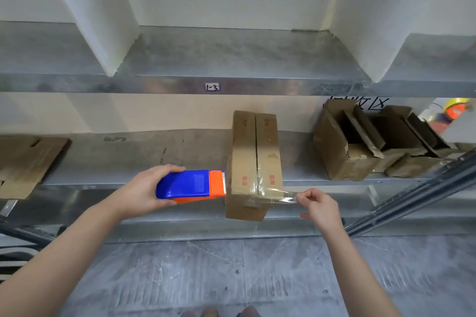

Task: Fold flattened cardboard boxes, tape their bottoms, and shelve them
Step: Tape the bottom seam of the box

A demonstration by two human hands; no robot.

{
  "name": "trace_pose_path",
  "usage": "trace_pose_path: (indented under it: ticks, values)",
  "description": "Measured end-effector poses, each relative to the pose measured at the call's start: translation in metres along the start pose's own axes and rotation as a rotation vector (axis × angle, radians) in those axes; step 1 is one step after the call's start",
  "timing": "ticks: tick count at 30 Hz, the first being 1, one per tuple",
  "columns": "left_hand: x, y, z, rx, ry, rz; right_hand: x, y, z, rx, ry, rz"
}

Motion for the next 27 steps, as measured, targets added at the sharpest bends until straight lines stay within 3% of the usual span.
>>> trace_pose_path:
  ticks: [5,14,19,27]
  values:
    - [-0.012,-0.012,0.009,-0.043,0.035,0.04,-0.022,-0.02,-0.011,0.027,-0.051,0.009]
    - [-0.016,-0.036,0.016,-0.076,0.113,-0.017,-0.024,-0.059,-0.015,-0.052,0.027,0.013]
    - [-0.018,-0.033,0.01,-0.093,0.113,-0.036,-0.015,-0.056,-0.01,0.053,0.204,-0.107]
    - [-0.019,-0.029,0.002,-0.089,0.121,-0.065,-0.008,-0.05,0.007,0.018,0.219,0.217]
Point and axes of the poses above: each hand's wrist, its own x-axis away from the middle knuckle, its own y-axis out of the back of the hand, z = x × y, the point moved 4 cm from there along -x, towards the middle knuckle, and after that the axes turned 8 degrees about -y, right-handed, at the moved point
